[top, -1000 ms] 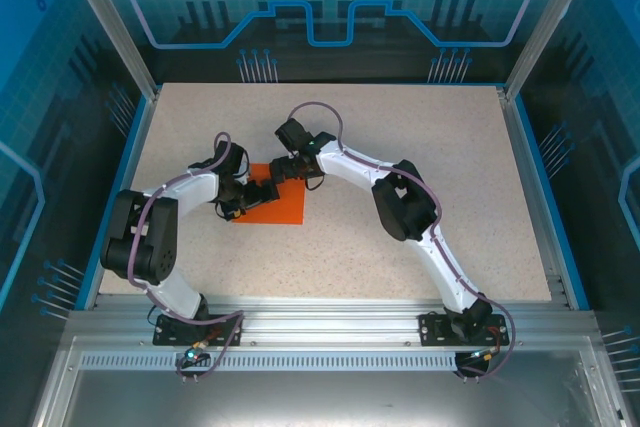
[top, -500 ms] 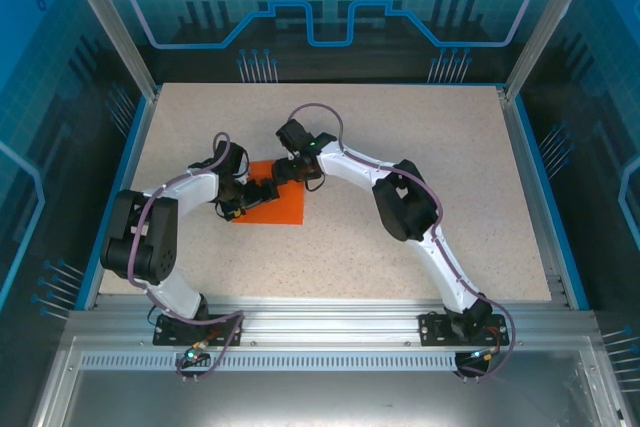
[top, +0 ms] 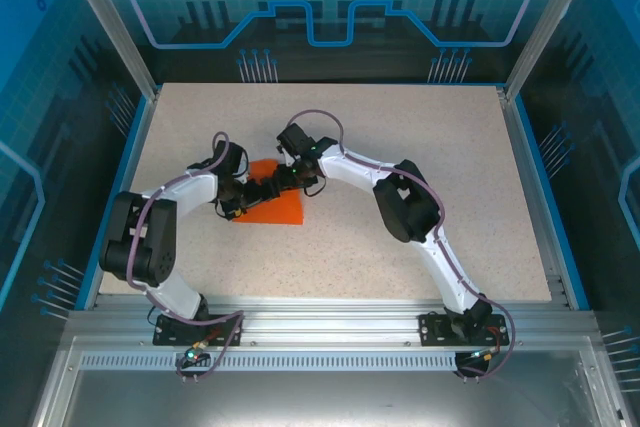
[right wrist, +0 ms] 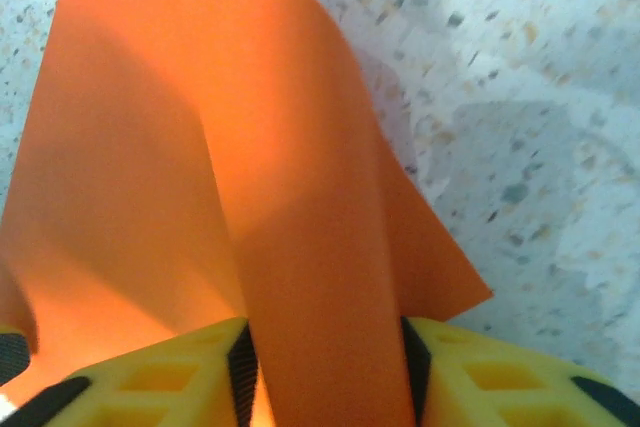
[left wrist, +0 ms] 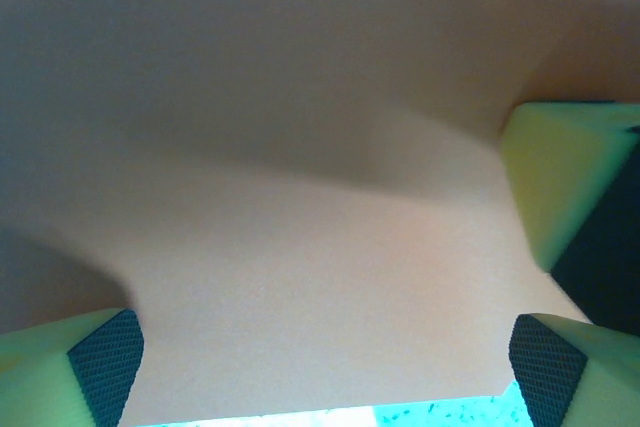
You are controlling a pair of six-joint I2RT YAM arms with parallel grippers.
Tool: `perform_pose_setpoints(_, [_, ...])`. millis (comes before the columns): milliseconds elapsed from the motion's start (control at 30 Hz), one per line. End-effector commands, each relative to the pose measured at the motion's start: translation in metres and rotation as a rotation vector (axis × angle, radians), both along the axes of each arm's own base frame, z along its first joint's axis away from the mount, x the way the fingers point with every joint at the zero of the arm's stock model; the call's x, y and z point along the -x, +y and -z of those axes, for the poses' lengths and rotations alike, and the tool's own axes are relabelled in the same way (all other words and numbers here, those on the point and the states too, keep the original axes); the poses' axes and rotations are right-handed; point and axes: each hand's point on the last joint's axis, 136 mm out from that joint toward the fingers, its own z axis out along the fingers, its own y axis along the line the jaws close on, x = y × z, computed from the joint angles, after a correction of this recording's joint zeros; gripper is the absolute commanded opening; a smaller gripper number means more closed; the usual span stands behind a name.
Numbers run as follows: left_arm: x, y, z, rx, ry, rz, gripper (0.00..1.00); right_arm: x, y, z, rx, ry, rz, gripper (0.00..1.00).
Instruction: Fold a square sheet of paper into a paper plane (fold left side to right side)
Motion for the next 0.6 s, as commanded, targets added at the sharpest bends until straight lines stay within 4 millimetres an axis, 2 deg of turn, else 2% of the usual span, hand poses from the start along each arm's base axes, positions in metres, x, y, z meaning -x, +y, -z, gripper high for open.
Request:
perform_pose_setpoints(0, [-0.002,-0.006,-0.021,0.045,-0.065,0.016,0.99,0.036,0.023,-0.018,-0.086,0.055,-0.083,0.37])
perform_pose_setpoints(67, [-0.003,-0.006,-0.032,0.048,-0.094,0.018,0.99,0.034,0.019,-0.015,-0.100,0.054,-0.073,0.33])
perform_pose_setpoints(100, [-0.003,-0.005,-0.038,0.048,-0.112,0.017,0.98,0.032,0.018,-0.030,-0.129,0.031,-0.069,0.31])
perform_pose_setpoints(200, [-0.002,-0.002,-0.059,0.050,-0.167,0.011,0.98,0.028,0.009,-0.040,-0.166,0.002,-0.056,0.25])
perform_pose_setpoints(300, [0.000,0.006,-0.079,0.047,-0.226,-0.009,0.99,0.025,-0.004,-0.054,-0.204,-0.037,-0.054,0.23])
perform_pose_setpoints(433, [0.003,0.015,-0.105,0.046,-0.314,-0.029,0.99,0.023,-0.030,-0.074,-0.247,-0.095,-0.059,0.22])
perform_pose_setpoints(567, [0.006,0.013,-0.134,0.066,-0.426,-0.005,0.99,0.023,-0.062,-0.097,-0.299,-0.143,-0.071,0.21])
